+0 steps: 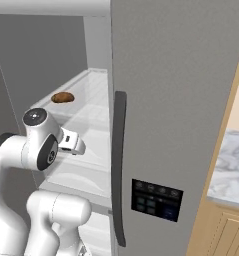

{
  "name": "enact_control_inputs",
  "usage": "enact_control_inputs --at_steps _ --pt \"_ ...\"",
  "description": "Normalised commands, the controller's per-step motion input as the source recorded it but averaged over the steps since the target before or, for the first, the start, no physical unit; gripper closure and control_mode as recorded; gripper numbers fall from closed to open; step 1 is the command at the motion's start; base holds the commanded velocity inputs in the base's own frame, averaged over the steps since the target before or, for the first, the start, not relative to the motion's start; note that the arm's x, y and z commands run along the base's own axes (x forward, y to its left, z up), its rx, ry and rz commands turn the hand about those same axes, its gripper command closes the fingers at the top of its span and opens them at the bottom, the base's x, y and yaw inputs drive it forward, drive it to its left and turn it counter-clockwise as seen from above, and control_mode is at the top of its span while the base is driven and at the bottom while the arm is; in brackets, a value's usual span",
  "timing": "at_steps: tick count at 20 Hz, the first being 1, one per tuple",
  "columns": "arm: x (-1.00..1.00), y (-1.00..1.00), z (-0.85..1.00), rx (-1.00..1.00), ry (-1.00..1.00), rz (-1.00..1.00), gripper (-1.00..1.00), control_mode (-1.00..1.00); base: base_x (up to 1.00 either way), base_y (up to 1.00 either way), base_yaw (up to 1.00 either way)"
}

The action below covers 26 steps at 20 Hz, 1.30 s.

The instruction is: Take the cheese, chicken drumstick, and potato from the fridge and place them on the plate on the dining counter to create an appetizer plate.

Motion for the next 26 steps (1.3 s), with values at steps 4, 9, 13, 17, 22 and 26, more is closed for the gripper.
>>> enact_control_inputs --at_steps 4,9,13,17,22,26 --pt "0.00 0.00 0.00 0.00 0.00 0.00 -1.00 1.00 0.09 0.02 -0.02" --pt "0.00 0.00 0.00 0.00 0.00 0.00 -1.00 1.00 0.00 0.00 0.00" --pt "0.00 0.00 0.00 0.00 0.00 0.00 -1.00 1.00 0.00 0.03 0.00" --pt "0.00 0.05 0.00 0.00 0.01 0.00 -1.00 -1.00 0.00 0.02 0.00" --pt "0.00 0.16 0.10 0.00 -0.01 0.00 -1.00 -1.00 0.00 0.00 0.00" --pt "-0.02 0.21 0.30 0.00 -0.03 0.00 -1.00 -1.00 0.00 0.00 0.00"
